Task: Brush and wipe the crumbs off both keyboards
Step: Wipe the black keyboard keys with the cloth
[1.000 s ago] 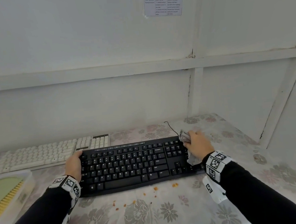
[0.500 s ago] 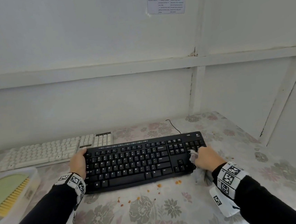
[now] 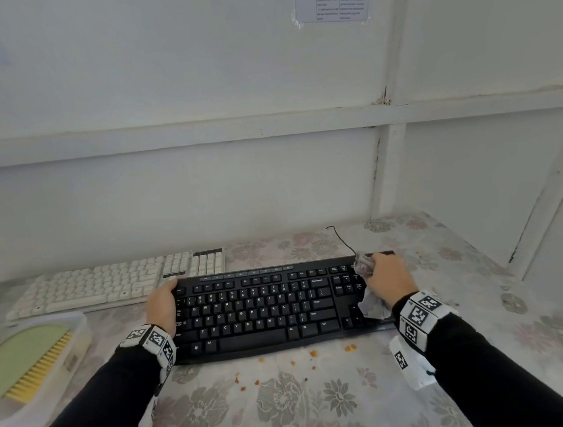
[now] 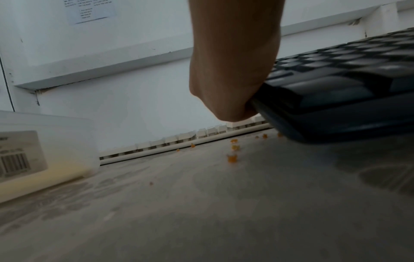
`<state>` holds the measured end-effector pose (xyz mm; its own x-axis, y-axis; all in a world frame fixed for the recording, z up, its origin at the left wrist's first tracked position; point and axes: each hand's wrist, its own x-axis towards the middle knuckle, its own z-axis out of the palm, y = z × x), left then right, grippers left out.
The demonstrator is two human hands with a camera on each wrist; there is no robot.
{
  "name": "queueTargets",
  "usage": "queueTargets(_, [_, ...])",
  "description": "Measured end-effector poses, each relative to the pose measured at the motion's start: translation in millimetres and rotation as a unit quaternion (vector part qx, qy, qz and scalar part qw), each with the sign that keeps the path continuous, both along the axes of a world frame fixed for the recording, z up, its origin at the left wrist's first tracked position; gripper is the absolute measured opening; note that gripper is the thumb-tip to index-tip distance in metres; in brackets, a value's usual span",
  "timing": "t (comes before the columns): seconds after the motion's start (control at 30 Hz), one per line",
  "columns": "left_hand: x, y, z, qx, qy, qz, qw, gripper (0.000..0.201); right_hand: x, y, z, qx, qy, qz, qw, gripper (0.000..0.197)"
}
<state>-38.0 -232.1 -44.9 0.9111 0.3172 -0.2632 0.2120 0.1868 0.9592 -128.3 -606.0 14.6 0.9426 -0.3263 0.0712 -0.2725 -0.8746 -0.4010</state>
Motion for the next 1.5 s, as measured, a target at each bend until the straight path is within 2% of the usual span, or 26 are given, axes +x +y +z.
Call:
queueTargets(0.13, [2.0, 2.3, -3.3, 0.002, -0.001, -0.001, 1.0, 0.025, -13.5, -5.3, -11.5, -0.01, 0.044, -0.001, 0.999, 0.03])
queueTargets(0.23, [3.4, 2.8, -4.4, 0.009, -0.002, -0.002, 1.0, 0.029, -23.3, -7.0, -11.0, -0.036, 0.085, 0.001, 0.996, 0.034])
queueTargets(0.4, [8.8, 6.6, -10.1, 0.009, 0.003, -0.002, 1.0, 0.032, -31.7, -3.5, 6.4, -0.068, 0.205, 0.023, 0.976, 0.033])
queueTargets(0.43, [11.0, 7.7, -12.7, 0.003, 0.005, 0.0, 1.0, 0.03, -29.7, -5.8, 10.5, -0.051, 0.191, 0.024, 0.98, 0.03])
queueTargets(0.57, [9.2, 1.3, -9.7, 0.01, -0.008, 0.005, 1.0, 0.023, -15.2, -20.6, 13.8, 0.024, -0.005, 0.001, 1.0, 0.01])
queueTargets(0.63, [9.6, 0.1, -10.4, 0.007, -0.015, 0.006, 1.0, 0.024, -9.7, -21.5, 8.2, 0.03, -0.01, 0.004, 0.999, 0.003])
queueTargets(0.67, [9.5, -0.4, -10.9, 0.002, -0.016, 0.007, 1.0, 0.024, -7.5, -21.5, 2.7, 0.03, -0.006, 0.0, 1.0, 0.01])
queueTargets(0.77, [8.7, -1.2, -10.2, -0.003, -0.015, 0.014, 1.0, 0.024, -8.1, -20.7, -9.8, 0.036, 0.031, -0.034, 0.998, 0.024])
queueTargets(0.93, [8.0, -1.0, -8.7, 0.0, -0.015, 0.015, 1.0, 0.026, -23.7, -18.7, -19.3, -0.01, 0.145, -0.034, 0.989, 0.016])
queueTargets(1.03, [6.0, -1.2, -6.1, -0.003, -0.008, 0.015, 1.0, 0.025, -34.1, -18.8, -13.3, -0.042, 0.208, -0.036, 0.977, 0.035])
queueTargets(1.1, [6.1, -1.7, -6.1, -0.002, -0.003, 0.013, 1.0, 0.025, -37.1, -20.6, -5.8, -0.04, 0.22, -0.033, 0.974, 0.043])
queueTargets(1.17, [6.4, -2.3, -6.0, -0.005, -0.006, 0.014, 1.0, 0.024, -33.3, -24.3, 1.7, -0.006, 0.179, -0.049, 0.983, 0.04])
queueTargets(1.27, [5.3, -3.4, -5.2, -0.003, -0.005, 0.018, 1.0, 0.024, -20.0, -30.0, 8.9, 0.07, 0.018, -0.078, 0.994, 0.028])
queueTargets(1.3, [5.0, -3.7, -5.1, -0.005, -0.006, 0.018, 1.0, 0.024, -15.4, -31.5, 9.4, 0.076, -0.006, -0.081, 0.994, 0.026])
queueTargets(1.43, [4.8, -2.8, -3.7, -0.004, 0.001, 0.013, 1.0, 0.024, -6.9, -34.3, 7.9, 0.057, 0.015, -0.069, 0.996, 0.025])
queueTargets(1.5, [4.2, -1.5, -3.0, -0.001, 0.004, 0.018, 1.0, 0.023, -9.5, -36.7, 5.7, 0.085, 0.011, -0.057, 0.995, 0.015])
